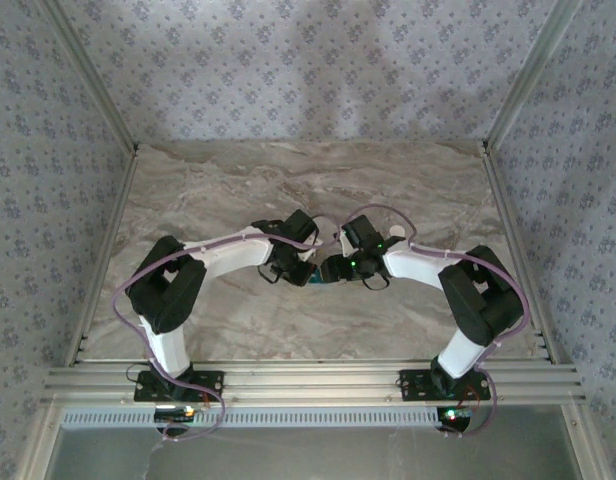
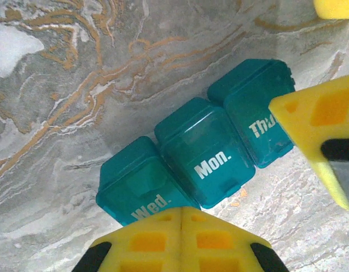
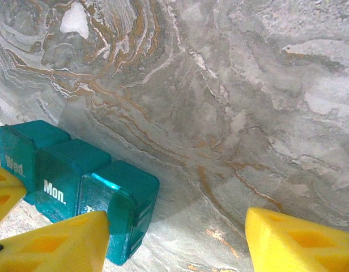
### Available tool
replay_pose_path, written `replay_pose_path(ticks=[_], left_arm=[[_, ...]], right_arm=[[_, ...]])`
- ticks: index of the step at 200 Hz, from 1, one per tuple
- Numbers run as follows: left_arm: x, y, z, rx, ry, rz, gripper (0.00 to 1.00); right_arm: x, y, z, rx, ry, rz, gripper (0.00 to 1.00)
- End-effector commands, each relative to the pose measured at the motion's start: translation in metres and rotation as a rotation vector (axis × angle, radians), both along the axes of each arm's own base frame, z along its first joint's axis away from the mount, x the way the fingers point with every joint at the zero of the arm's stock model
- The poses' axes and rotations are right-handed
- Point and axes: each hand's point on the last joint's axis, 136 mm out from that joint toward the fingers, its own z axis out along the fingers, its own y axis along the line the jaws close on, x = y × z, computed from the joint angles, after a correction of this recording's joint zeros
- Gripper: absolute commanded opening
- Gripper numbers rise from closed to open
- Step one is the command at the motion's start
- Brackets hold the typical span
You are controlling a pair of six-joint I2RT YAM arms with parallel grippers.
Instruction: Sort the pills into containers
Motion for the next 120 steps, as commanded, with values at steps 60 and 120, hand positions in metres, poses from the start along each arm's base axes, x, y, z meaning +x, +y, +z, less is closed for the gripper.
replay_pose_path(ticks=[60, 120], left_arm=[[0.016, 0.016, 0.020, 0.038, -0.084, 0.035, 0.03], [0.052, 0.035, 0.069, -0.051, -0.275, 0.161, 0.10]], right_arm=[[0.000, -0.016, -0.016, -0.052, 0.054, -0.047, 0.65], [0.015, -0.010, 0.013, -0.007, 0.019, -0.041, 0.66]])
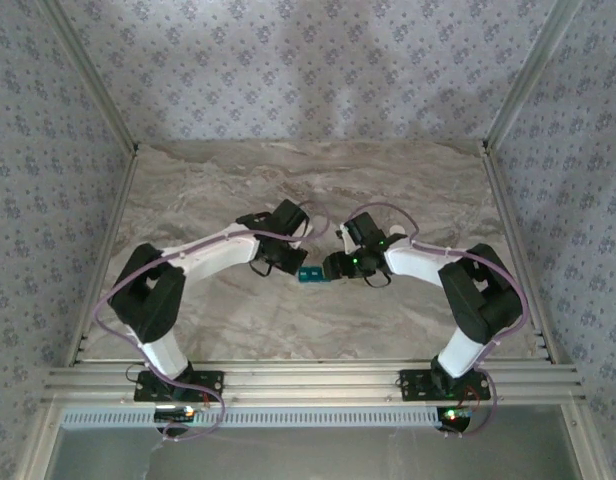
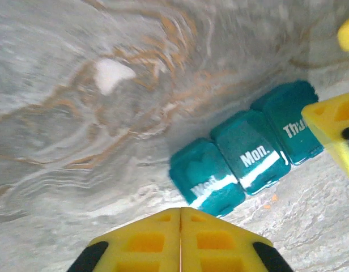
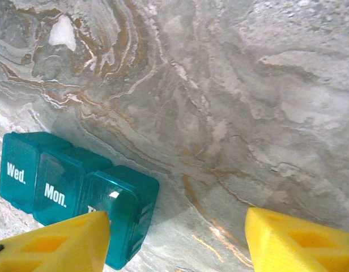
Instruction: Sort the pills into containers
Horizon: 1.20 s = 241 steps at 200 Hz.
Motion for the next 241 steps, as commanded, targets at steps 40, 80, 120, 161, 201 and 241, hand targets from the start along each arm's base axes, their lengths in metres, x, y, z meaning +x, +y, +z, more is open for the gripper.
replay_pose_path(ticks=[40, 80, 120, 161, 201, 241], left_arm=[[0.046, 0.036, 0.055, -0.083, -0.229, 0.154, 0.16], [0.064, 0.067, 0.088, -0.122, -0.368, 0.222, 0.33], [0.078, 0.107, 0.126, -0.157, -0.504, 0.296, 0.69], [0.091, 0.163, 0.163, -0.154, -0.678, 0.431, 0.98], [0.100, 0.210, 0.178, -0.126, -0.887, 0.514, 0.98], [0.100, 0.250, 0.155, -0.063, -0.928, 0.573, 0.98]], right_arm=[[0.030, 0.002, 0.051, 0.055, -0.054, -0.025, 0.67], [0.056, -0.003, 0.101, 0.116, -0.127, -0.060, 0.68], [0.089, -0.044, 0.158, 0.164, -0.240, -0.172, 0.70], [0.110, -0.113, 0.204, 0.190, -0.340, -0.339, 0.78], [0.119, -0.192, 0.223, 0.109, -0.435, -0.551, 0.97], [0.118, -0.266, 0.199, -0.046, -0.471, -0.769, 1.00]])
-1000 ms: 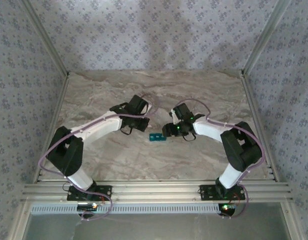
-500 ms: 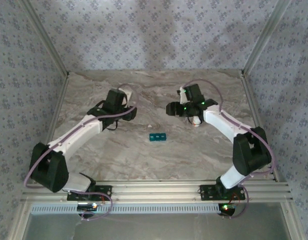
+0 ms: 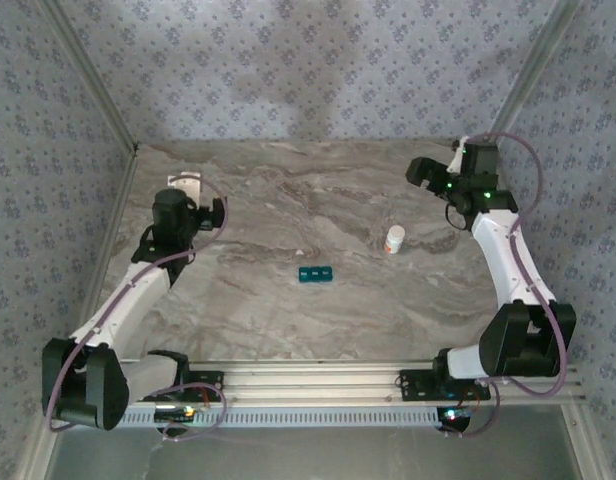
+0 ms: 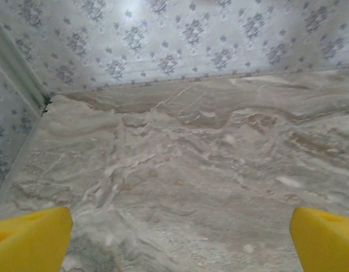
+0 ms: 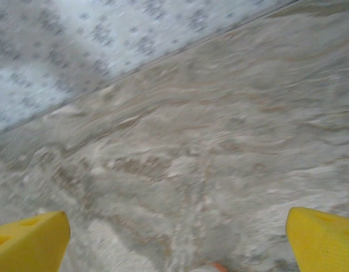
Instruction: Sort the pills into containers
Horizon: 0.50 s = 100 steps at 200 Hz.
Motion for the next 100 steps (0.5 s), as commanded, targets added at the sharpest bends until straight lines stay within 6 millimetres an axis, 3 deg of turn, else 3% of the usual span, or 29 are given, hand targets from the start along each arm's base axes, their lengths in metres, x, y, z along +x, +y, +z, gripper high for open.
replay_pose_path(ticks=[1, 32, 56, 100], left_arm=[[0.006, 0.025, 0.016, 0.022, -0.107, 0.059, 0.98], [0.002, 0.047, -0.022, 0.032, -0.076, 0.113, 0.98], [-0.002, 0.056, -0.049, 0.021, -0.069, 0.138, 0.98], [-0.006, 0.049, -0.095, -0.004, -0.041, 0.083, 0.98]], right_arm=[[-0.007, -0.041, -0.023, -0.072, 0.026, -0.149, 1.00], [-0.012, -0.079, -0.048, -0.158, -0.078, -0.317, 1.00], [-0.025, -0.088, -0.072, -0.269, -0.066, -0.337, 1.00], [-0.038, -0.086, -0.118, -0.427, -0.036, -0.264, 1.00]])
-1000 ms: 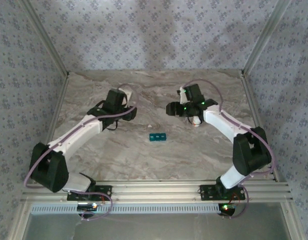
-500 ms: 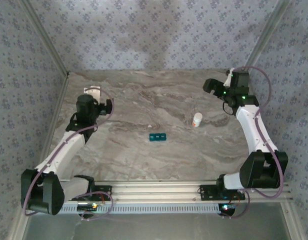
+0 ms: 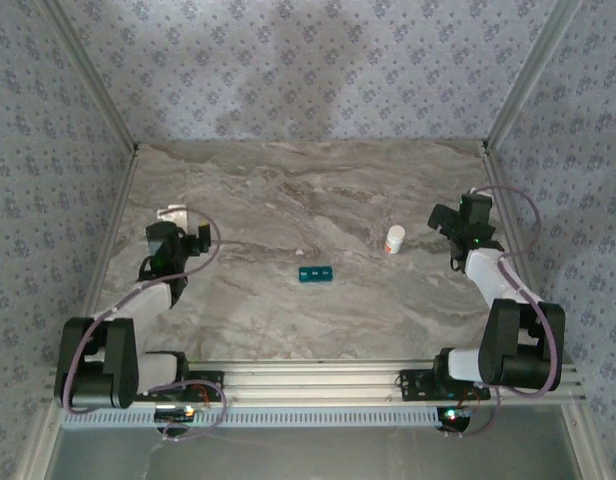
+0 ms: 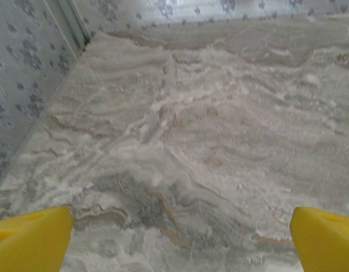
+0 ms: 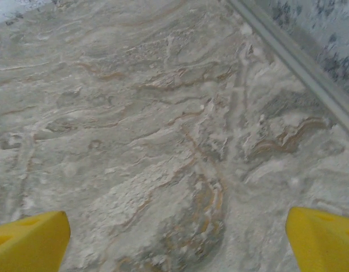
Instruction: Sort the pills into containers
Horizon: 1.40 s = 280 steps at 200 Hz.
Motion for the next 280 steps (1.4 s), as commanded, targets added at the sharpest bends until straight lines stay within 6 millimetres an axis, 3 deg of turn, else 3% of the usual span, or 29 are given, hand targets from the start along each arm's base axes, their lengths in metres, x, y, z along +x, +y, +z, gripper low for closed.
replay_pose_path(ticks=[1, 22, 60, 96, 127, 280], left_arm=[[0.009, -0.007, 0.006, -0.025, -0.097, -0.047, 0.98], [0.011, -0.012, -0.005, -0.048, -0.108, -0.078, 0.98], [0.017, -0.019, -0.018, -0.065, -0.093, -0.136, 0.98], [0.022, -0.016, -0.030, -0.077, -0.082, -0.128, 0.98], [0.030, -0.007, -0.033, -0.144, -0.041, -0.115, 0.98], [0.031, -0.001, -0.035, -0.145, -0.032, -0.087, 0.98]], right_arm=[[0.003, -0.005, 0.006, -0.137, -0.074, 0.021, 1.00], [-0.002, 0.004, -0.012, -0.173, -0.096, 0.074, 1.00], [0.001, 0.022, -0.019, -0.183, -0.207, 0.177, 1.00], [0.006, 0.037, -0.040, -0.192, -0.260, 0.245, 1.00], [0.013, 0.048, -0.044, -0.188, -0.229, 0.309, 1.00], [0.014, 0.049, -0.045, -0.187, -0.222, 0.313, 1.00]])
